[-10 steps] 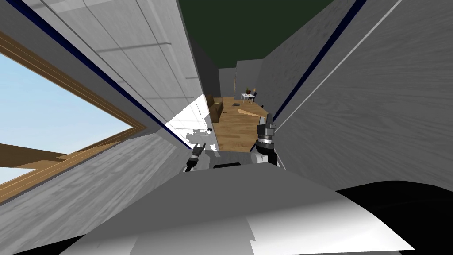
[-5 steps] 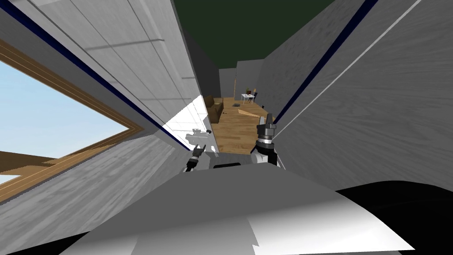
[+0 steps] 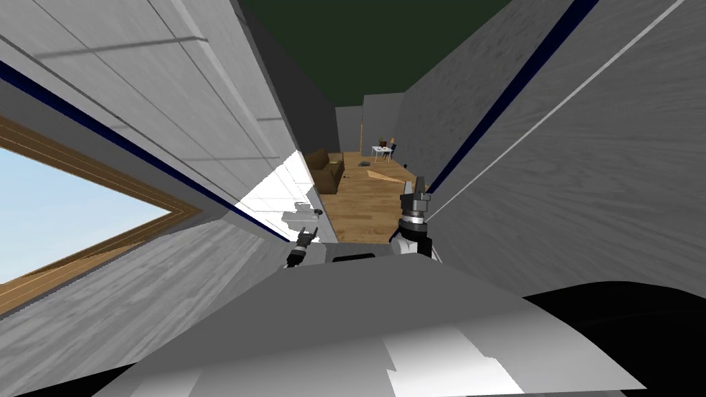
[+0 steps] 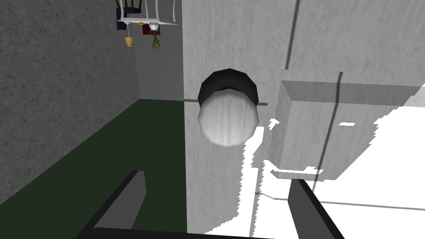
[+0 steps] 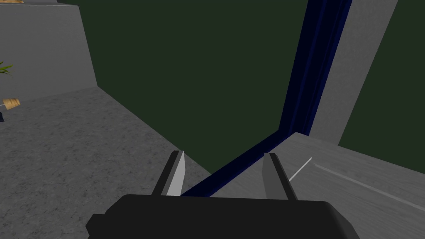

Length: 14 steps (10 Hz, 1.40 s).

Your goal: Pull the door open

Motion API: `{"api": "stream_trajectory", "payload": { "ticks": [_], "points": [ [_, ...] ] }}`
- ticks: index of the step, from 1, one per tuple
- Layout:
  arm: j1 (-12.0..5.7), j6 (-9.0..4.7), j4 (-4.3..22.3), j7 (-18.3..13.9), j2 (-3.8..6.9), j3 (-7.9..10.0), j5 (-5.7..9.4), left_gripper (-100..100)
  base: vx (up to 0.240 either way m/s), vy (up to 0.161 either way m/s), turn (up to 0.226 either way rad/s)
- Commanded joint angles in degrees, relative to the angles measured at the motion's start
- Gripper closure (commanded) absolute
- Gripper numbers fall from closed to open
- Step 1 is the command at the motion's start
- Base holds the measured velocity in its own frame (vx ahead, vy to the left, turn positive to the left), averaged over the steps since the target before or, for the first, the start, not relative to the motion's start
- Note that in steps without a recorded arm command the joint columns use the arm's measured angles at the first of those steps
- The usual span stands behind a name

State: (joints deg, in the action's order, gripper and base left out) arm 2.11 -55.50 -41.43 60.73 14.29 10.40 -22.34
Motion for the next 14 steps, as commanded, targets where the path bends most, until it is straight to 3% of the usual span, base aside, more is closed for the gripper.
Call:
{"api": "stream_trajectory", "payload": {
  "ticks": [1, 6, 8, 9, 10, 14],
  "points": [
    [-0.49, -0.92, 1.7, 0.2, 0.43, 0.54, 0.38, -100, 0.118, -0.007, -0.062],
    [0.53, -3.88, 5.1, 0.3, 2.52, 3.71, 2.62, -100, 0.134, -0.032, -0.140],
    [0.66, -4.27, 5.6, 0.3, 2.79, 4.12, 2.91, -100, 0.125, -0.032, -0.072],
    [0.27, -3.83, 5.5, 0.5, 2.50, 3.89, 2.73, -100, 0.056, -0.010, -0.011],
    [0.27, -3.83, 5.5, 0.5, 2.50, 3.89, 2.73, 100, -0.007, 0.003, 0.017],
    [0.27, -3.83, 5.5, 0.5, 2.50, 3.89, 2.73, 100, -0.011, 0.004, -0.004]
  ]
}}
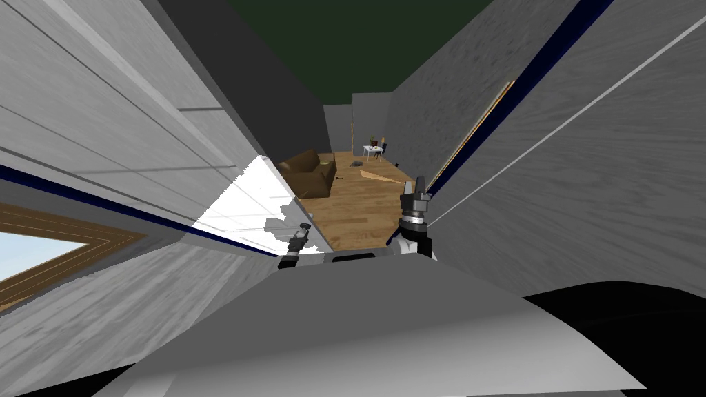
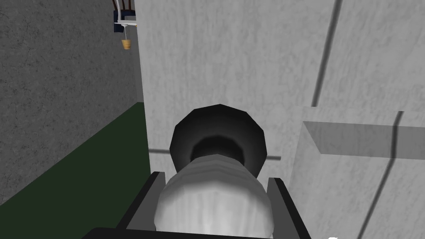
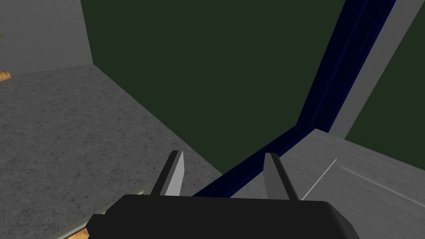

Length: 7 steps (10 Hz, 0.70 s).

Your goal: Pull the door open

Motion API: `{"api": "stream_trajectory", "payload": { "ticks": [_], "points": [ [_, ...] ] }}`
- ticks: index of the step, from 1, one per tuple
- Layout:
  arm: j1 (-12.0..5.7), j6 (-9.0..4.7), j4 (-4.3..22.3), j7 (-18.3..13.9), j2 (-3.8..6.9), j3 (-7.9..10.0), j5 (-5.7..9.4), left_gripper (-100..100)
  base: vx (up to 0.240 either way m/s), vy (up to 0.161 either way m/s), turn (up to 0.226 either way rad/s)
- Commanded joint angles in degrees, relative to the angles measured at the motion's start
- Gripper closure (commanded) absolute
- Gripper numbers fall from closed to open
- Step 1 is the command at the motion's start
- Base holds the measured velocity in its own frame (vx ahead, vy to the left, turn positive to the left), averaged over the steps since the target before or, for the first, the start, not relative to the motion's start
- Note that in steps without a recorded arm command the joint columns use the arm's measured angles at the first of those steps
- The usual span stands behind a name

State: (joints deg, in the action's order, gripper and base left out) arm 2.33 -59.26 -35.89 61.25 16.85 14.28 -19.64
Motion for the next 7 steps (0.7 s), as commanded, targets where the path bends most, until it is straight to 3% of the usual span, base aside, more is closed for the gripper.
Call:
{"api": "stream_trajectory", "payload": {
  "ticks": [1, 7],
  "points": [
    [0.05, -0.07, 0.0, -0.1, -0.06, 0.01, 0.03, 100, 0.000, 0.000, 0.000],
    [-0.27, 0.49, -0.1, -7.8, -0.05, -0.99, 2.45, 100, -0.031, 0.017, -0.045]
  ]
}}
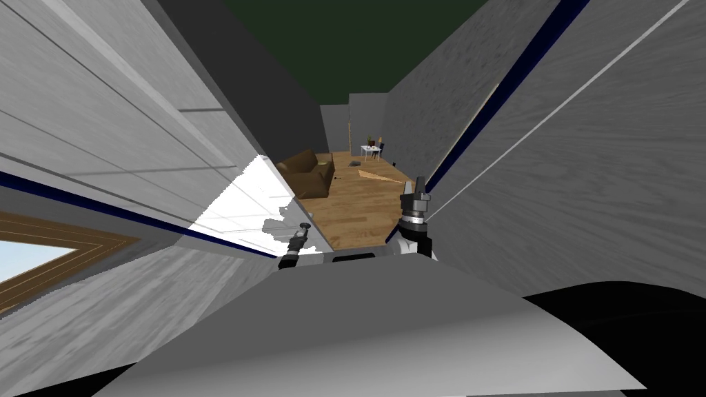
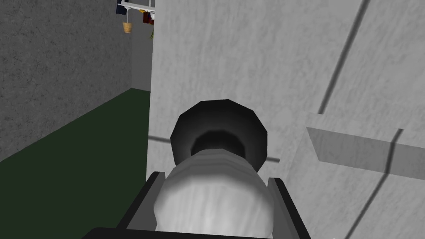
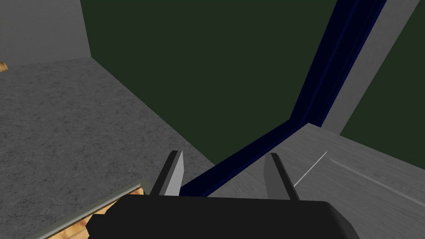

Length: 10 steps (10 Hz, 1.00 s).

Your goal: Pull the door open

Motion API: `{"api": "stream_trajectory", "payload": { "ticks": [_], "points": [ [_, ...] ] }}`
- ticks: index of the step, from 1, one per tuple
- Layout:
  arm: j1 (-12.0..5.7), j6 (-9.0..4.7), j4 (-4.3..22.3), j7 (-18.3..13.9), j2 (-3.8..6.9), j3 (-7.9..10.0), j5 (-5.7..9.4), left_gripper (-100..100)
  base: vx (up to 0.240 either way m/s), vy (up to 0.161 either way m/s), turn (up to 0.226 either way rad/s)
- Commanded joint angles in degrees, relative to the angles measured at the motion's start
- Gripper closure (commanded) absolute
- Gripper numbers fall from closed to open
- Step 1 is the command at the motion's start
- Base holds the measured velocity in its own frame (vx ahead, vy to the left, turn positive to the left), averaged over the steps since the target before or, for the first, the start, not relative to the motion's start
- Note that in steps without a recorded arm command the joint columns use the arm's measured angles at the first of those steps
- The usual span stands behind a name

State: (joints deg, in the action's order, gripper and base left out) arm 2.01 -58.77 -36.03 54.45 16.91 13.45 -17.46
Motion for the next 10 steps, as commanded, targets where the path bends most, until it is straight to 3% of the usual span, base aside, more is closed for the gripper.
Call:
{"api": "stream_trajectory", "payload": {
  "ticks": [1, 10],
  "points": [
    [0.00, 0.09, 0.0, -2.3, -0.12, -0.32, 0.68, 100, -0.036, 0.021, -0.050],
    [-0.51, 1.01, -0.2, -15.5, -0.20, -2.11, 5.17, 100, -0.044, 0.022, -0.054]
  ]
}}
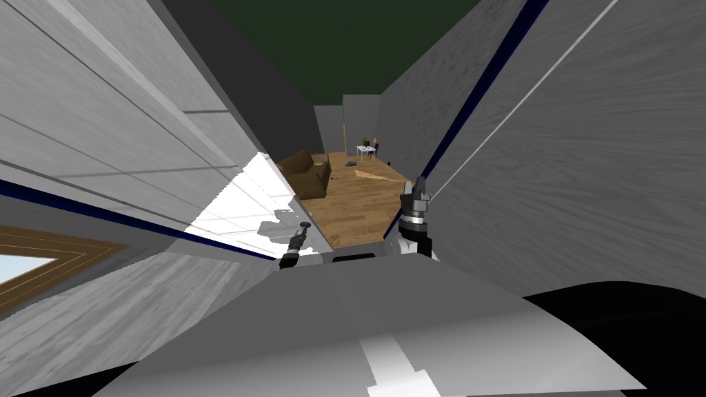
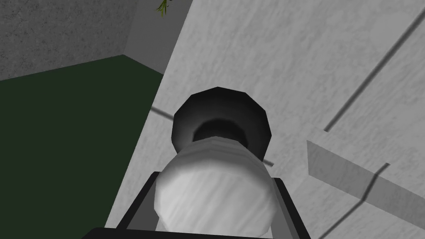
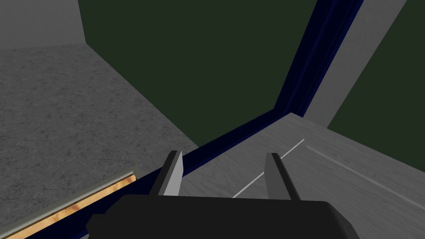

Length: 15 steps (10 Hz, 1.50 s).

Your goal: Pull the door open

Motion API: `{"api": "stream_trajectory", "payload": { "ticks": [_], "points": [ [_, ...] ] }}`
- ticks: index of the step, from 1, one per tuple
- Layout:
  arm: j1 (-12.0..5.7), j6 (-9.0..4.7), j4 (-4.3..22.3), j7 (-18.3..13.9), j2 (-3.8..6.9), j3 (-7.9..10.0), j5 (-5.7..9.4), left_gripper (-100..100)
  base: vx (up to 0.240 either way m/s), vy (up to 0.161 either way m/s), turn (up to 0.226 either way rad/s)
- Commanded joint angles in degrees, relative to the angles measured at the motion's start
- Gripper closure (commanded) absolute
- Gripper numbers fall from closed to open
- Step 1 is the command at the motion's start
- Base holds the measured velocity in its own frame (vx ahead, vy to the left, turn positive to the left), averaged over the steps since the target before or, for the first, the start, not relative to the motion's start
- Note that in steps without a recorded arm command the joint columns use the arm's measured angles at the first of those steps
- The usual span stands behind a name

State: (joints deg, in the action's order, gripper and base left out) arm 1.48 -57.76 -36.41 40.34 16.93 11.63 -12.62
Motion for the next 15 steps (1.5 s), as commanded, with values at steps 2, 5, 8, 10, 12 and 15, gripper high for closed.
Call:
{"api": "stream_trajectory", "payload": {
  "ticks": [2, 5, 8, 10, 12, 15],
  "points": [
    [-0.06, 0.14, 0.2, -3.6, -0.24, -0.60, 1.08, 100, -0.048, 0.021, -0.055],
    [-0.23, 0.46, 0.1, -7.9, -0.27, -1.23, 2.65, 100, -0.042, 0.024, -0.055],
    [-0.43, 0.82, 0.0, -12.5, -0.31, -1.92, 4.38, 100, -0.051, 0.029, -0.064],
    [-0.53, 1.00, 0.0, -14.8, -0.32, -2.27, 5.25, 100, -0.051, 0.021, -0.047],
    [-0.74, 1.37, -0.1, -18.5, -0.36, -2.99, 7.07, 100, -0.051, 0.025, -0.069],
    [-0.85, 1.57, -0.2, -21.9, -0.38, -3.38, 8.03, 100, -0.042, 0.024, -0.054]
  ]
}}
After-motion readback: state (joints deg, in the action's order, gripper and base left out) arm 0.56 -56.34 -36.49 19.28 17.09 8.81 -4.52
